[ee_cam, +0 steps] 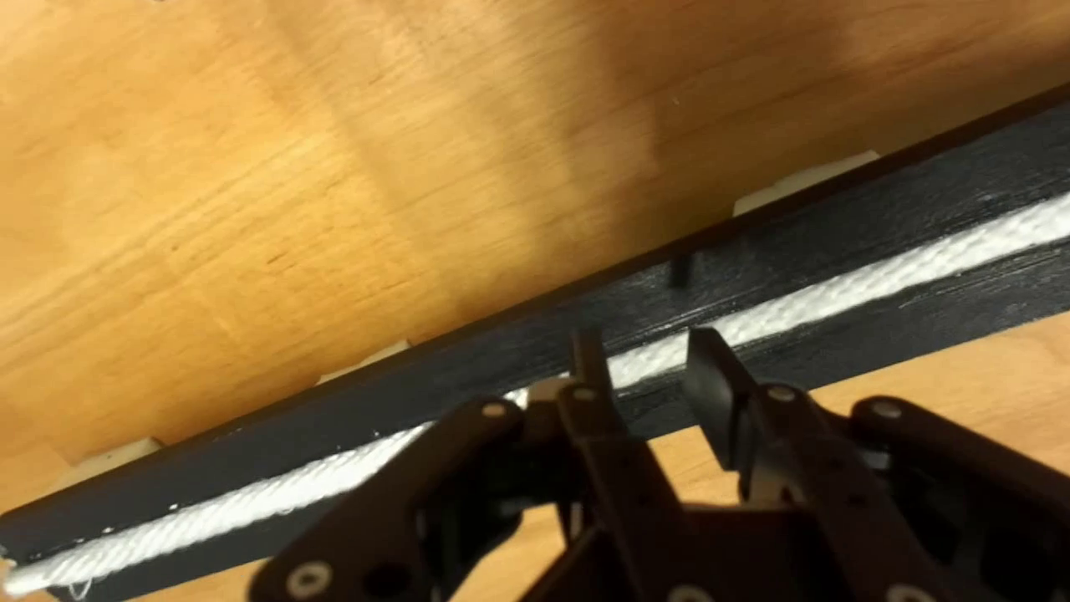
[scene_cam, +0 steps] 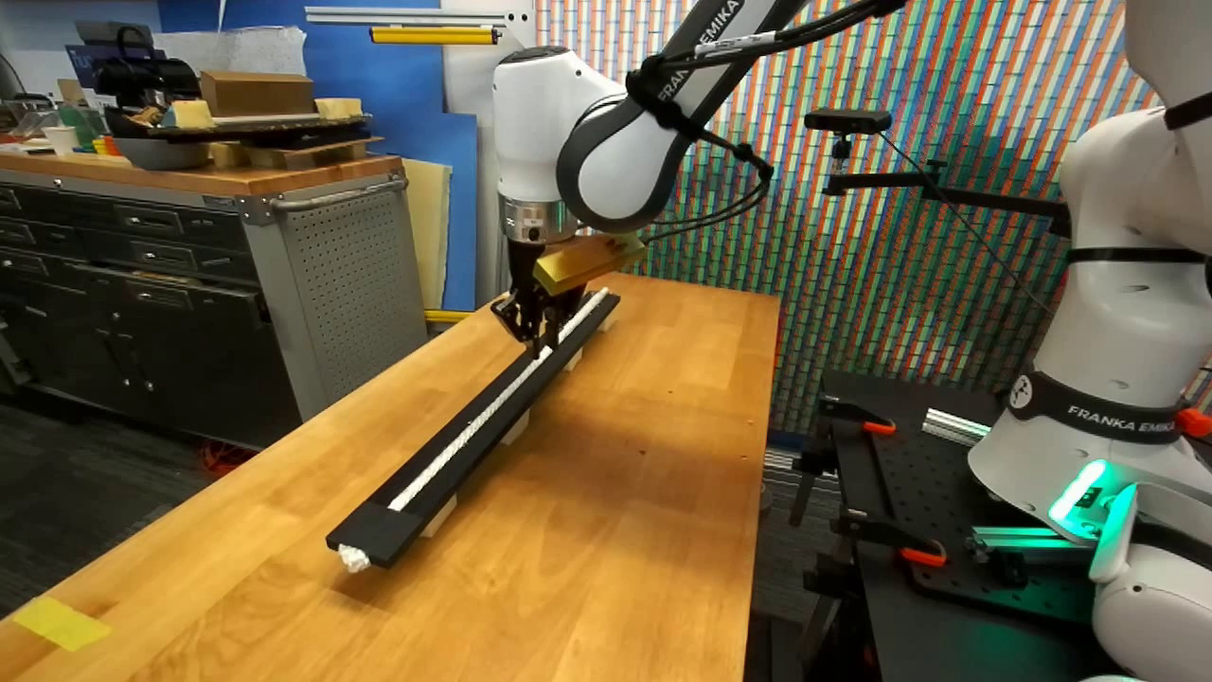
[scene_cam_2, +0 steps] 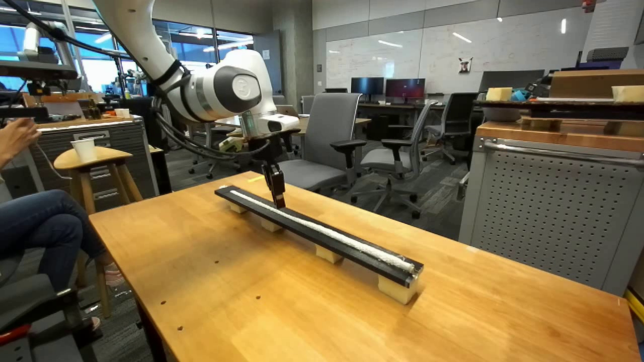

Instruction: Put the rope in the groove then press down on the rope

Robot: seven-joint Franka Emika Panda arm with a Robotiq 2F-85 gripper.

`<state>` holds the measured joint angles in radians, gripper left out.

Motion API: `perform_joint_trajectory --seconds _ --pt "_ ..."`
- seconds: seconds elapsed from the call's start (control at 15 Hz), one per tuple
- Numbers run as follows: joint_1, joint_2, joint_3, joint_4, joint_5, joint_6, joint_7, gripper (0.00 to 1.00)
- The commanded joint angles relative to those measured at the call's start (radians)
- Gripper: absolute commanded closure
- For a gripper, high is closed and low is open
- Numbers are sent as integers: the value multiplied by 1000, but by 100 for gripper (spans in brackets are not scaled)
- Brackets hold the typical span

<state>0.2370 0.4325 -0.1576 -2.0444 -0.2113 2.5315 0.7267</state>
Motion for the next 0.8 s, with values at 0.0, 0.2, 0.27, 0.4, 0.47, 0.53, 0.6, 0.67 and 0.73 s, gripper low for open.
perform_joint_trajectory --seconds 0.0,0.2,0.27,0.4,0.47,0.53,0.6,0.67,0.73 --pt "13 -32 -10 12 -81 -54 -5 34" --pt "15 -32 2 2 -114 -28 -1 11" --pt "16 -28 9 2 -123 -23 -11 5" --pt "8 -21 34 11 -112 -19 -49 39" --pt "6 -21 45 14 -106 -23 -70 35" --pt "-1 -16 58 24 -96 -30 -104 36" --pt "-1 -17 66 28 -93 -32 -124 41" --pt "-6 -10 73 41 -86 -39 -148 51" --pt "-4 -5 72 51 -89 -43 -158 59"
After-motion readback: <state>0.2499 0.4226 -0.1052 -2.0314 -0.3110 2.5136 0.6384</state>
